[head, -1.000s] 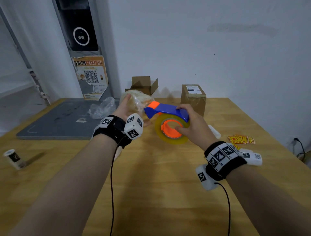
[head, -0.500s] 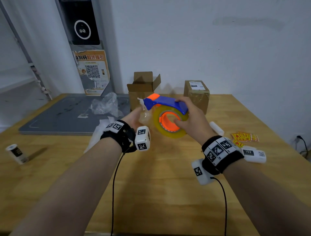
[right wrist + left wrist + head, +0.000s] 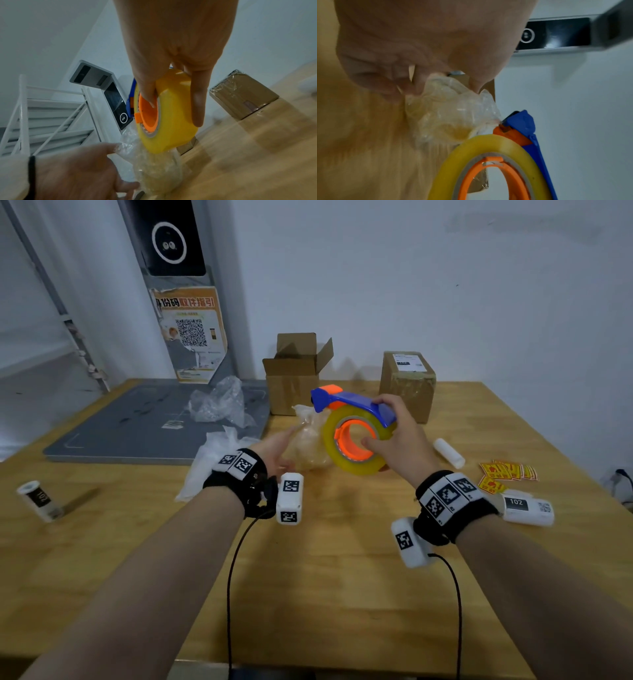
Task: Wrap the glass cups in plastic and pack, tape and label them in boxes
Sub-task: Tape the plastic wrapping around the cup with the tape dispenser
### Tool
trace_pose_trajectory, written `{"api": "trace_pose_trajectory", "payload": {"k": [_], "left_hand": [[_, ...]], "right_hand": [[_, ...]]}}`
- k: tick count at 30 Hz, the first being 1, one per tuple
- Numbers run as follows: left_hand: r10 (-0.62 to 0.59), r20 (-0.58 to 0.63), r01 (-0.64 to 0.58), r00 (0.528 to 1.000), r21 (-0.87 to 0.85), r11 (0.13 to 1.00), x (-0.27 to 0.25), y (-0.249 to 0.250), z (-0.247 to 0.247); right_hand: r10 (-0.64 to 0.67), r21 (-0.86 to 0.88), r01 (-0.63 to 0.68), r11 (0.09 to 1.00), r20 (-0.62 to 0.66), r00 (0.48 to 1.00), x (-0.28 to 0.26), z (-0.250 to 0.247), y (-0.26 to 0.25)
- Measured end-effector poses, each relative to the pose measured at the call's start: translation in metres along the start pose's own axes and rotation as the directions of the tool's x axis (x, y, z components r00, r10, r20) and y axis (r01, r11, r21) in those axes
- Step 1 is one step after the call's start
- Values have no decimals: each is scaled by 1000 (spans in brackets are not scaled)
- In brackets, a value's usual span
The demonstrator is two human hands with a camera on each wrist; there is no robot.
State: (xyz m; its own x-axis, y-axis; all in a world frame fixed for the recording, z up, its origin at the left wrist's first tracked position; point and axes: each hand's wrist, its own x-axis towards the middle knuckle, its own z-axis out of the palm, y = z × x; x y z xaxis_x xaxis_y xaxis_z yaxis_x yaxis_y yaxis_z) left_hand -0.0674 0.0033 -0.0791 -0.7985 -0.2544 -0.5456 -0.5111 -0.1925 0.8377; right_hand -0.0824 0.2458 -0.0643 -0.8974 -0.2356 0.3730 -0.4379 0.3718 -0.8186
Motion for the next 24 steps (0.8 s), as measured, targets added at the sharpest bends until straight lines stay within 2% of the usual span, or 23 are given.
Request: {"api": "trace_pose_trajectory", "payload": {"k": [2, 3, 5, 7, 9, 10, 13, 14, 16, 21, 24], "left_hand": [[136, -129, -133, 982, 34, 991, -6, 6, -7], [239, -154, -230, 959, 73, 970, -6, 10, -11], [468, -88, -451, 879, 165, 877, -5, 16, -19], [556, 94, -560, 826, 250, 789, -5, 19, -23], [546, 212, -585, 810, 350, 732, 1, 22, -23], [546, 227, -588, 807, 400, 703, 5, 24, -22], [606, 194, -596, 772, 552, 583, 18, 30, -19], [602, 173, -573, 780, 585, 574, 23, 31, -18], [599, 128, -542, 790, 603, 585, 33, 31, -16], [670, -64, -552, 740, 512, 658, 47, 23, -5], [654, -137, -548, 744, 435, 715, 50, 16, -4]], "right_hand": [[17, 14, -17, 1000, 10, 1000, 4, 3, 0], [20, 15, -20, 1000, 11, 1000, 6, 5, -1], [36, 17, -36, 999, 13, 999, 10, 8, -3], [52, 7, -52, 999, 26, 998, 15, 10, -6], [61, -17, -60, 998, 40, 997, 18, 12, -9], [64, -28, -63, 998, 43, 997, 20, 13, -10], [71, -50, -69, 996, 39, 997, 24, 13, -10], [73, -65, -70, 995, 39, 997, 26, 13, -10], [64, -105, -59, 993, 49, 997, 30, 12, -10], [43, -211, -21, 977, 102, 994, 37, 14, -15], [41, -277, -3, 961, 131, 991, 40, 13, -22]]}}
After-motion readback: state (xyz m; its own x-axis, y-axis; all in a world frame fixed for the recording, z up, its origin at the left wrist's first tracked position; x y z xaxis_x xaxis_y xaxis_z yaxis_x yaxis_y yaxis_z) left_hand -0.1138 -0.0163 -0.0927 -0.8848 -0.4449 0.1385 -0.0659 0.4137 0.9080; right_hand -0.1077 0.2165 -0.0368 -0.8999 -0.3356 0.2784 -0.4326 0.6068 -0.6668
